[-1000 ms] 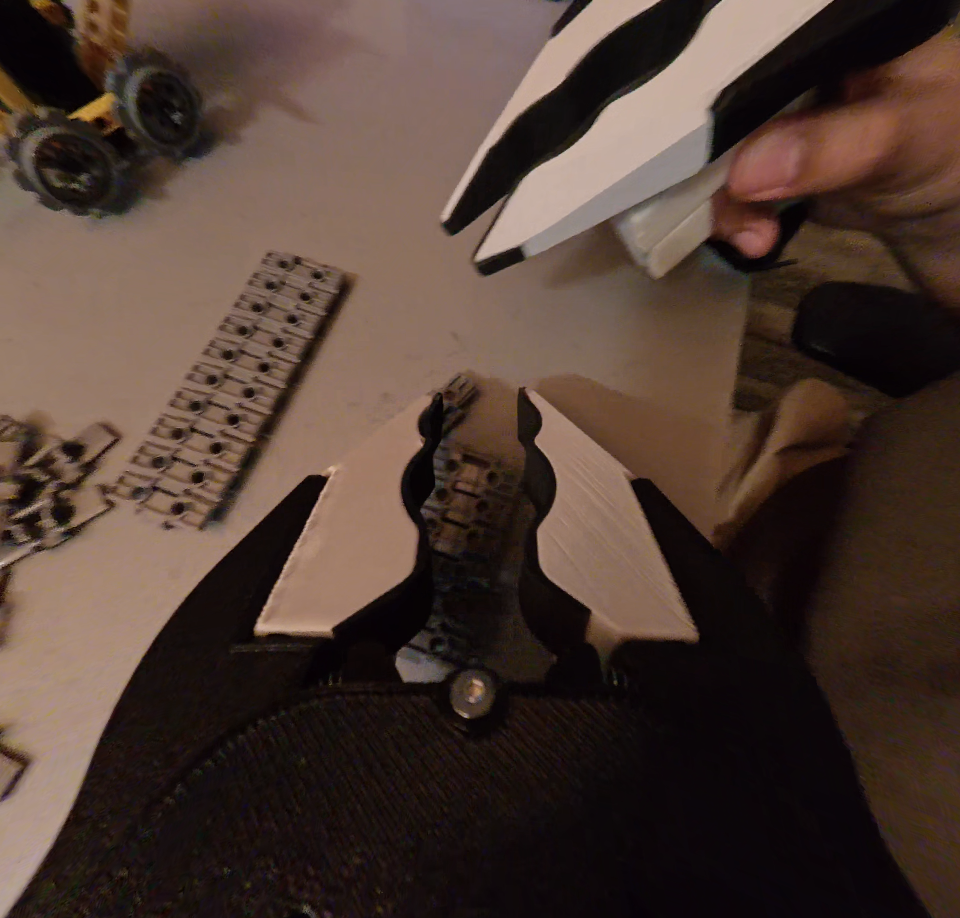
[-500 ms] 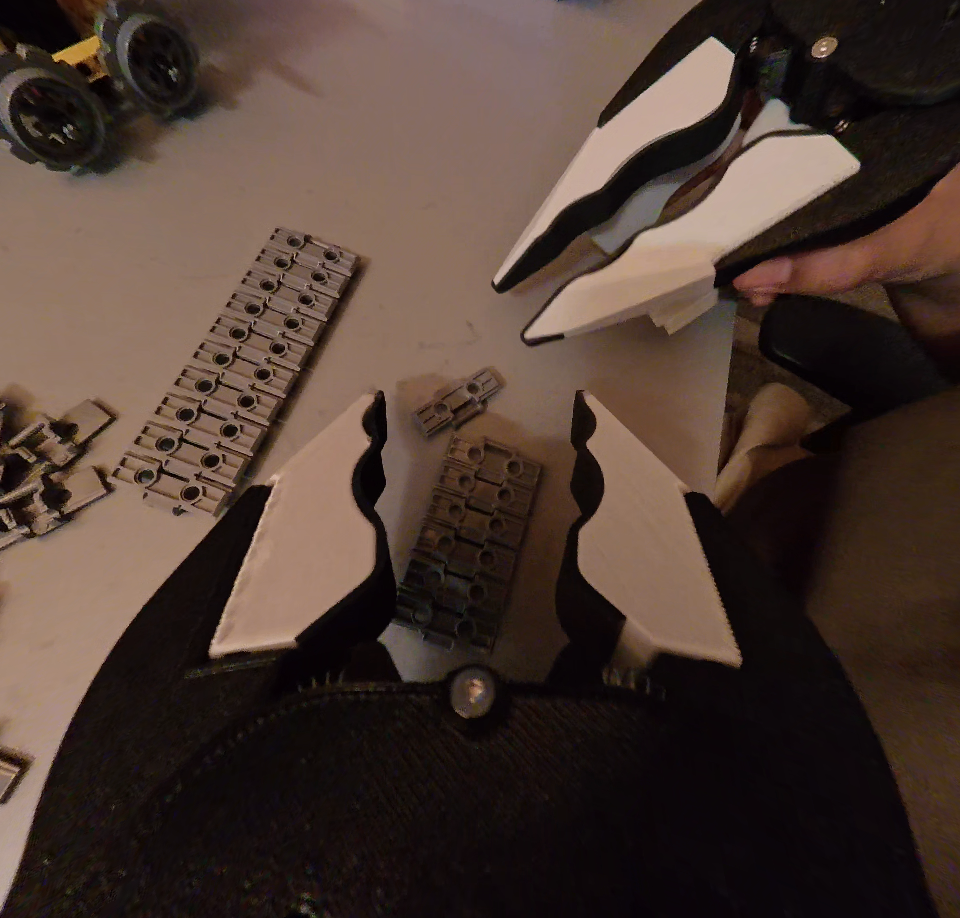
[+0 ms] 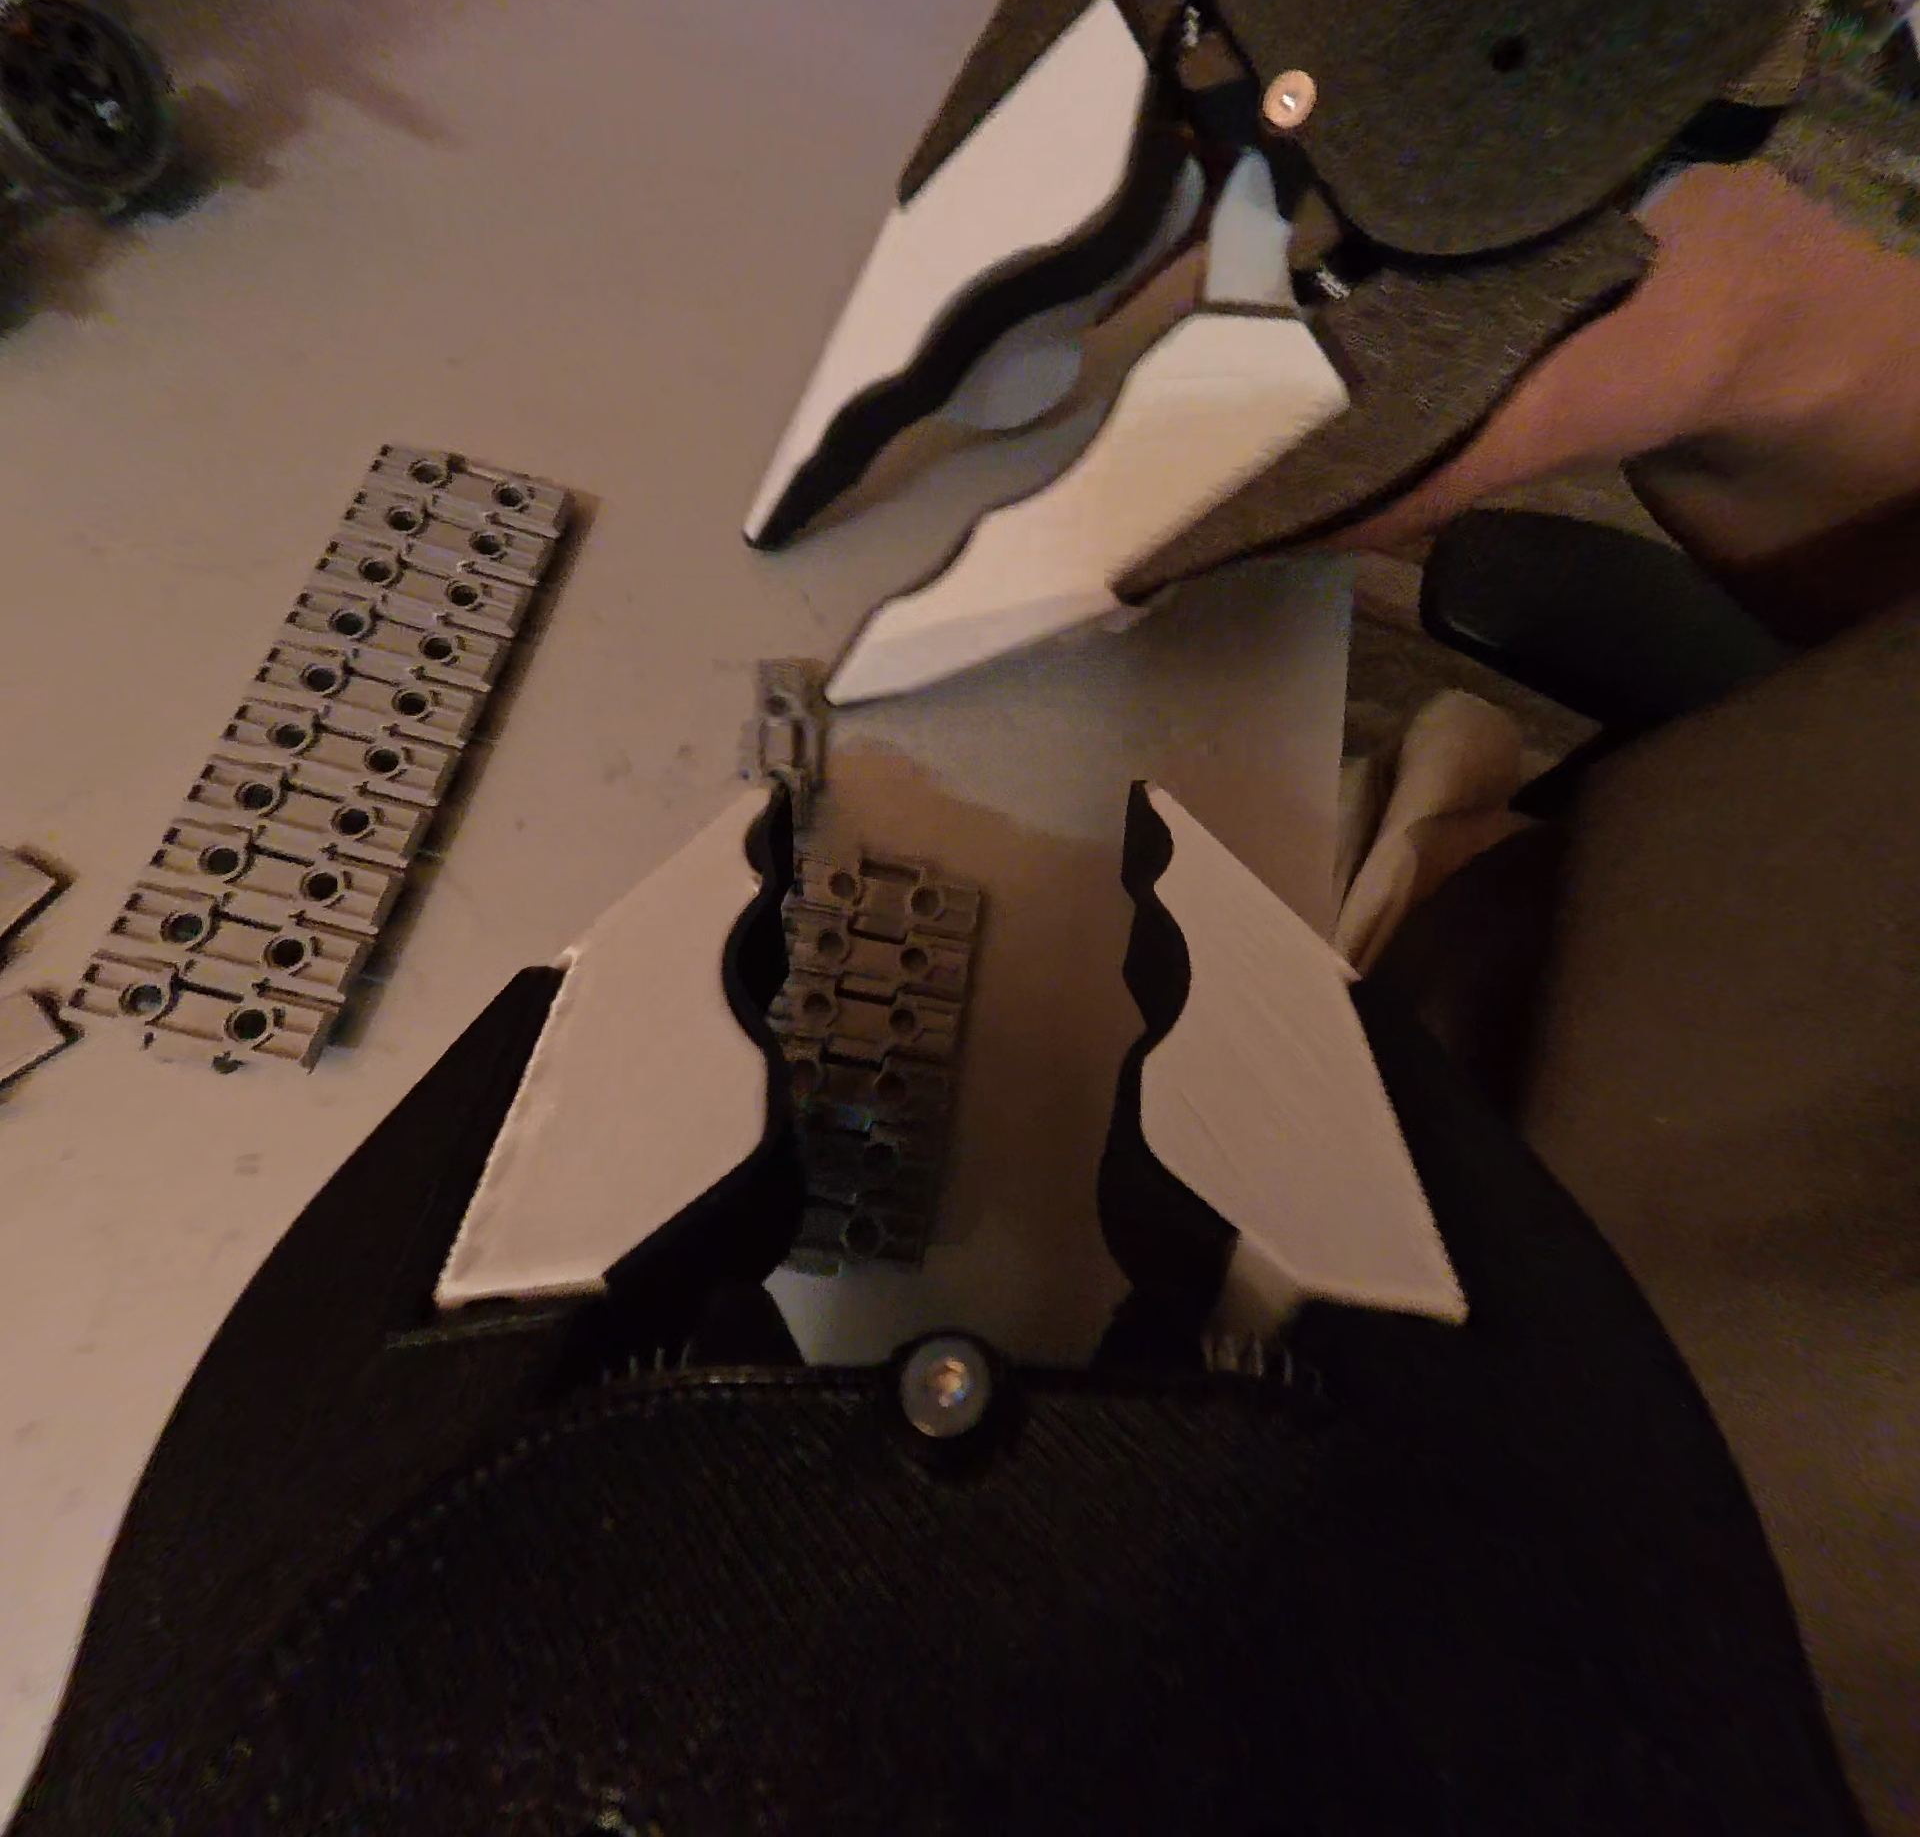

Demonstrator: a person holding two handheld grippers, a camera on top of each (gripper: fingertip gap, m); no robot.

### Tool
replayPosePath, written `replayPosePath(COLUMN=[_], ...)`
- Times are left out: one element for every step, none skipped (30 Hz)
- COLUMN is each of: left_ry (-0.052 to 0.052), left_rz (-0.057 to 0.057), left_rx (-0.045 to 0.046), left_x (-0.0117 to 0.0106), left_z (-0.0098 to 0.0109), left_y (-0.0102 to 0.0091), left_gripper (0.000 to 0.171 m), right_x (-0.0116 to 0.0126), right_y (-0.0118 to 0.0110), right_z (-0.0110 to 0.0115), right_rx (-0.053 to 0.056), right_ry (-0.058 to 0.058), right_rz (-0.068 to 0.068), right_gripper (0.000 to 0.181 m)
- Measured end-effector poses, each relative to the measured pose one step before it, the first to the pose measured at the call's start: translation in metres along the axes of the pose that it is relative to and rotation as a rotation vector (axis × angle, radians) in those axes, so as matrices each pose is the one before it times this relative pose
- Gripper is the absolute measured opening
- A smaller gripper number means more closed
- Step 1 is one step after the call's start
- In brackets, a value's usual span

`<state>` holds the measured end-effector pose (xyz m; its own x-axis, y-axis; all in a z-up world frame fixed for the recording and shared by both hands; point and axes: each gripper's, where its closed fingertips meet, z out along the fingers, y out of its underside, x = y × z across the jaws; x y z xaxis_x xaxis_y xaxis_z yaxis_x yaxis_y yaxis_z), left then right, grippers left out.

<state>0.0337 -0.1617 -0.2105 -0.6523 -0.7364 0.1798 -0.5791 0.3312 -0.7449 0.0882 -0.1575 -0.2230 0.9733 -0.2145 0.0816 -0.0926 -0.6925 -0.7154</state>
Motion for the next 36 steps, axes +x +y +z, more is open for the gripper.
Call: replayPosePath(left_ry=[0.0179, 0.0183, 0.0153, 0.0067, -0.0045, -0.0113, -0.0076, -0.0031, 0.0007, -0.0003, -0.0062, -0.0081, -0.0056, -0.0065, -0.0086, -0.0141, -0.0197, -0.0150, -0.0049, 0.0001, 0.0009, -0.0020, -0.0042, 0.0077, 0.0118, 0.0026, 0.0016, 0.0076, 0.0075, 0.0061, 0.0048, 0.0027, -0.0008, -0.0062, -0.0081, -0.0063], left_rz=[0.0035, 0.0009, -0.0013, -0.0043, -0.0055, -0.0077, -0.0093, -0.0107, -0.0082, -0.0031, 0.0028, 0.0097, 0.0177, 0.0223, 0.0255, 0.0278, 0.0217, 0.0126, 0.0049, -0.0006, -0.0031, -0.0088, -0.0005, 0.0038, -0.0009, -0.0063, -0.0051, -0.0034, -0.0039, -0.0037, -0.0024, 0.0013, 0.0061, 0.0077, 0.0061, 0.0041], left_rx=[-0.00036, 0.00656, 0.01089, 0.01234, 0.01477, 0.01575, 0.01302, 0.00795, 0.00467, 0.00078, -0.00312, -0.00454, -0.00346, -0.00440, -0.00366, -0.00115, -0.00089, -0.00365, -0.00408, -0.00131, -0.00008, -0.01168, -0.00274, 0.00292, -0.00096, -0.00499, -0.00573, -0.00661, -0.00821, -0.01029, -0.01105, -0.00878, -0.00525, -0.00108, 0.00196, 0.00520], left_x=[0.00328, 0.00323, 0.00254, 0.00050, -0.00178, -0.00356, -0.00320, -0.00260, -0.00160, -0.00117, -0.00142, -0.00118, -0.00050, -0.00044, -0.00075, -0.00132, -0.00212, -0.00144, -0.00026, 0.00022, -0.00018, -0.00069, -0.00060, 0.00131, 0.00128, -0.00033, -0.00029, 0.00051, 0.00043, 0.00035, 0.00041, 0.00045, 0.00056, 0.00009, -0.00027, -0.00028], left_z=[-0.00010, -0.00059, -0.00086, -0.00130, -0.00192, -0.00246, -0.00264, -0.00235, -0.00228, -0.00201, -0.00197, -0.00199, -0.00185, -0.00160, -0.00104, -0.00064, 0.00012, 0.00064, 0.00125, 0.00152, 0.00168, 0.00098, 0.00032, -0.00026, 0.00015, 0.00049, 0.00068, 0.00060, 0.00094, 0.00114, 0.00115, 0.00093, 0.00060, 0.00010, -0.00021, -0.00053], left_y=[-0.00046, -0.00120, -0.00144, -0.00137, -0.00160, -0.00133, -0.00095, -0.00017, 0.00047, 0.00112, 0.00172, 0.00190, 0.00169, 0.00168, 0.00143, 0.00102, 0.00100, 0.00124, 0.00149, 0.00161, 0.00183, 0.00204, 0.00023, -0.00038, 0.00016, 0.00054, 0.00073, 0.00073, 0.00095, 0.00121, 0.00129, 0.00098, 0.00060, 0.00009, -0.00019, -0.00063], left_gripper=[0.061, 0.060, 0.060, 0.060, 0.060, 0.060, 0.060, 0.060, 0.060, 0.061, 0.061, 0.062, 0.063, 0.064, 0.064, 0.064, 0.064, 0.063, 0.062, 0.061, 0.061, 0.059, 0.060, 0.063, 0.063, 0.063, 0.064, 0.064, 0.064, 0.064, 0.063, 0.061, 0.060, 0.058, 0.055, 0.052], right_x=[0.00732, 0.00655, 0.00427, 0.00153, -0.00101, -0.00329, -0.00563, -0.00723, -0.00856, -0.00740, -0.00487, -0.00298, -0.00300, -0.00355, -0.00293, 0.00169, 0.00377, 0.00339, 0.00144, 0.00084, 0.00051, -0.00029, -0.00024, -0.00034, -0.00035, 0.00097, 0.00093, 0.00023, 0.00010, -0.00042, -0.00043, -0.00097, -0.00163, -0.00256, -0.00274, -0.00403], right_y=[0.00121, 0.00158, 0.00103, -0.00001, -0.00105, -0.00221, -0.00358, -0.00468, -0.00498, -0.00436, -0.00347, -0.00293, -0.00172, -0.00014, 0.00066, 0.00151, 0.00295, 0.00355, 0.00227, 0.00021, -0.00072, -0.00070, -0.00035, 0.00058, 0.00105, 0.00056, 0.00008, 0.00002, 0.00016, 0.00029, 0.00051, 0.00031, -0.00063, -0.00080, -0.00109, -0.00214], right_z=[-0.00090, -0.00124, -0.00150, -0.00173, -0.00162, -0.00150, -0.00117, -0.00079, -0.00055, -0.00060, -0.00076, -0.00063, -0.00001, 0.00085, 0.00177, 0.00268, 0.00322, 0.00383, 0.00364, 0.00251, 0.00161, 0.00101, 0.00051, 0.00045, 0.00037, 0.00044, 0.00063, 0.00099, 0.00127, 0.00164, 0.00188, 0.00157, 0.00078, 0.00002, -0.00053, -0.00076], right_rx=[-0.0074, -0.0072, -0.0024, 0.0043, 0.0085, 0.0125, 0.0175, 0.0200, 0.0179, 0.0082, -0.0018, -0.0059, -0.0058, -0.0080, -0.0043, -0.0056, -0.0165, -0.0275, -0.0243, -0.0114, -0.0035, -0.0025, -0.0035, -0.0064, -0.0075, -0.0034, 0.0008, 0.0022, 0.0015, 0.0014, 0.0005, 0.0020, 0.0082, 0.0078, 0.0081, 0.0126], right_ry=[0.0324, 0.0281, 0.0139, -0.0030, -0.0177, -0.0306, -0.0423, -0.0491, -0.0551, -0.0491, -0.0355, -0.0285, -0.0374, -0.0492, -0.0504, -0.0233, -0.0151, -0.0212, -0.0338, -0.0348, -0.0316, -0.0295, -0.0233, -0.0176, -0.0128, -0.0012, 0.0000, -0.0038, -0.0033, -0.0051, -0.0042, -0.0051, -0.0084, -0.0137, -0.0119, -0.0128], right_rz=[-0.0022, -0.0049, -0.0032, 0.0023, 0.0093, 0.0120, 0.0078, 0.0003, -0.0150, -0.0357, -0.0605, -0.0802, -0.0893, -0.0914, -0.0879, -0.0673, -0.0474, -0.0240, -0.0074, 0.0034, 0.0078, 0.0083, 0.0083, 0.0060, 0.0029, 0.0038, 0.0054, 0.0063, 0.0055, 0.0037, 0.0033, 0.0018, 0.0020, 0.0056, 0.0103, 0.0092], right_gripper=[0.034, 0.034, 0.034, 0.034, 0.034, 0.035, 0.037, 0.038, 0.040, 0.043, 0.044, 0.046, 0.047, 0.049, 0.049, 0.047, 0.045, 0.045, 0.046, 0.047, 0.047, 0.047, 0.046, 0.046, 0.046, 0.045, 0.045, 0.044, 0.044, 0.044, 0.042, 0.039, 0.039, 0.039, 0.039, 0.039])
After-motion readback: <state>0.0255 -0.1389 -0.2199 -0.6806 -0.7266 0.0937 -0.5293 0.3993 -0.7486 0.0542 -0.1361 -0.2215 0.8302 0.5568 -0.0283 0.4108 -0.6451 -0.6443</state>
